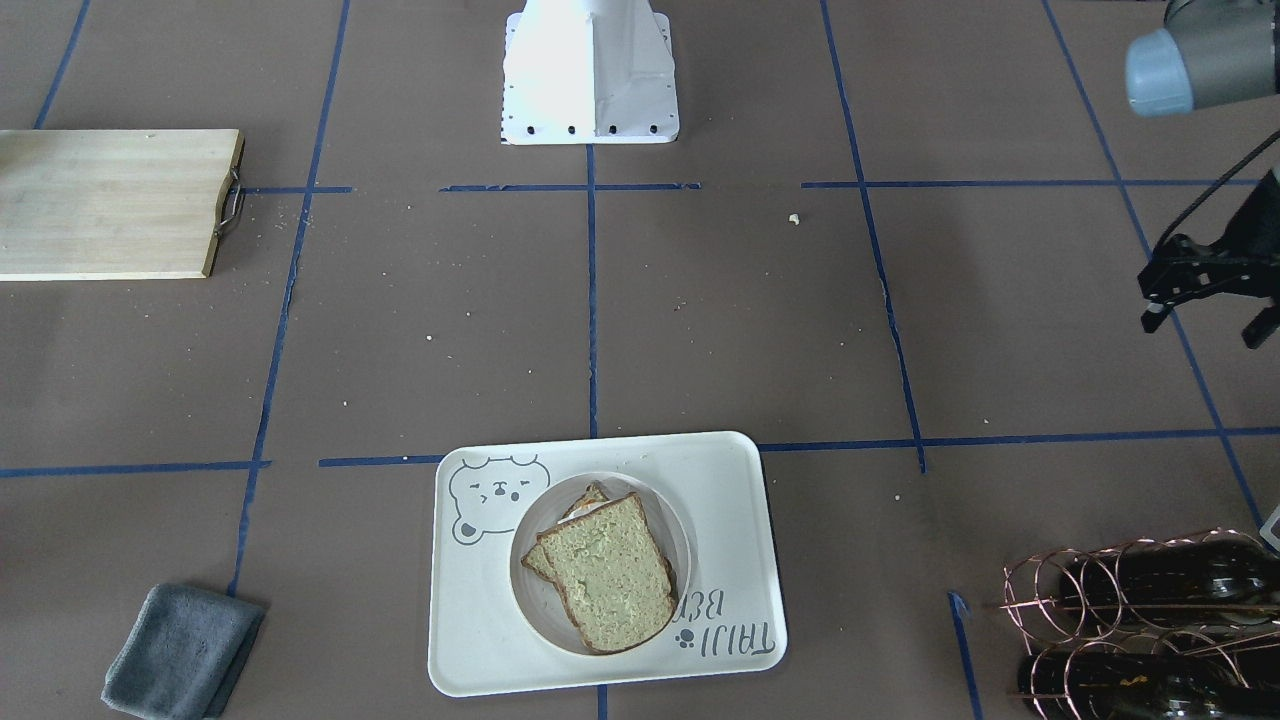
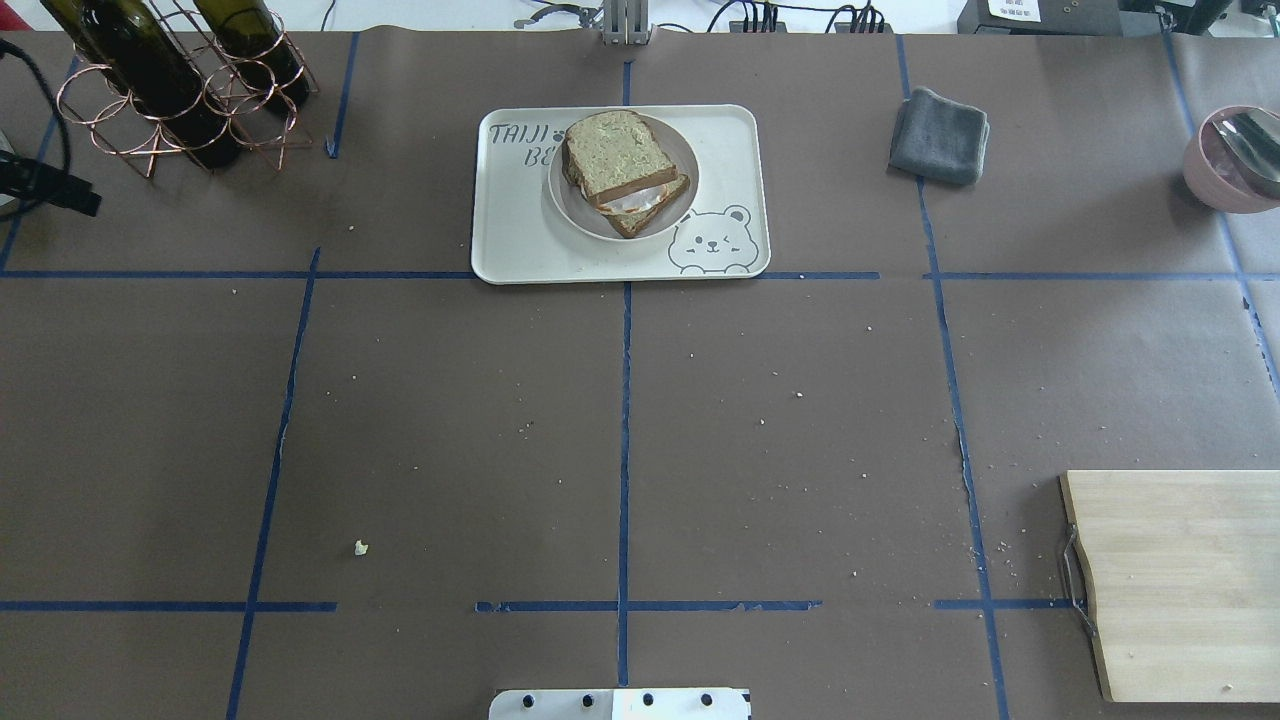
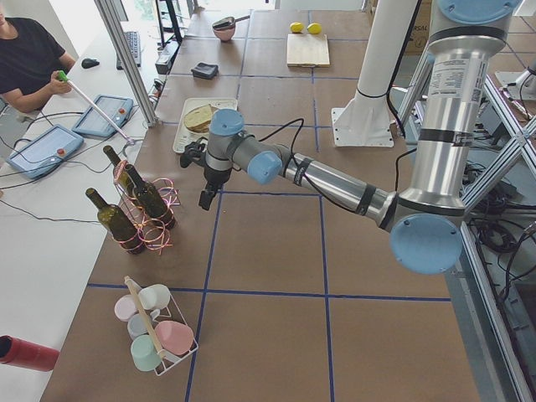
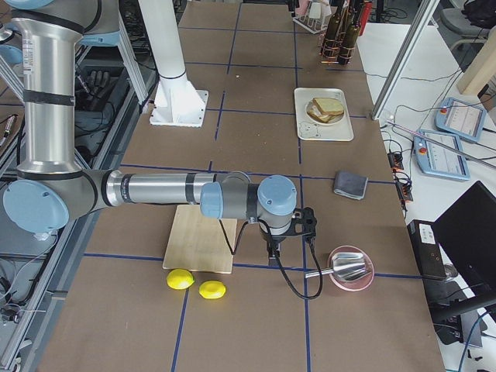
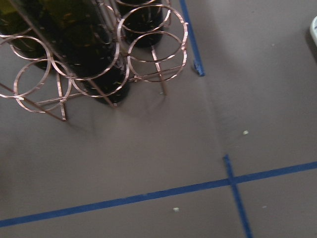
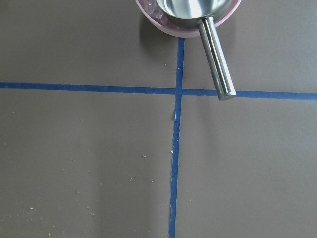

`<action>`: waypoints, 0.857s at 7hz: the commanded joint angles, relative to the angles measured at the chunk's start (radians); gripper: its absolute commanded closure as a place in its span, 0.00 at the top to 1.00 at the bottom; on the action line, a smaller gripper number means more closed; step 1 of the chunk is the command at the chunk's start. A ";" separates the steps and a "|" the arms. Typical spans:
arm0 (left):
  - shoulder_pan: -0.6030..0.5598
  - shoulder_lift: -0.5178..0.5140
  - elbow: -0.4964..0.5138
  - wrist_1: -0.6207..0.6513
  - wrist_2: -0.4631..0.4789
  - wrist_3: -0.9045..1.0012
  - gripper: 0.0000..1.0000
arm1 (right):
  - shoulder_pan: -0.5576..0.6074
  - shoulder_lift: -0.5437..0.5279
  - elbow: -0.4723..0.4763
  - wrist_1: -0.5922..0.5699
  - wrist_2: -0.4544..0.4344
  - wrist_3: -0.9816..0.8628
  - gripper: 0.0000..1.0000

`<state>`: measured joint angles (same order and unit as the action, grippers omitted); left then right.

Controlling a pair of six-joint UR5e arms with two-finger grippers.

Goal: Make sandwich and place on tray

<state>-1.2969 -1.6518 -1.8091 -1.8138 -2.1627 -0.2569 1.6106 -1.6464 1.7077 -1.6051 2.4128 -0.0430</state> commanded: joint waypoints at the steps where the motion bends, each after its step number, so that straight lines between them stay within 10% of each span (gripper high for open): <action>1: -0.117 0.049 0.077 -0.010 -0.060 0.146 1.00 | 0.000 0.000 0.006 0.002 0.006 0.000 1.00; 6: -0.200 0.044 0.163 0.126 -0.091 0.163 1.00 | 0.002 0.000 0.004 0.001 0.020 0.000 1.00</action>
<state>-1.4741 -1.6072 -1.6358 -1.7677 -2.2423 -0.0956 1.6117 -1.6460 1.7129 -1.6026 2.4326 -0.0430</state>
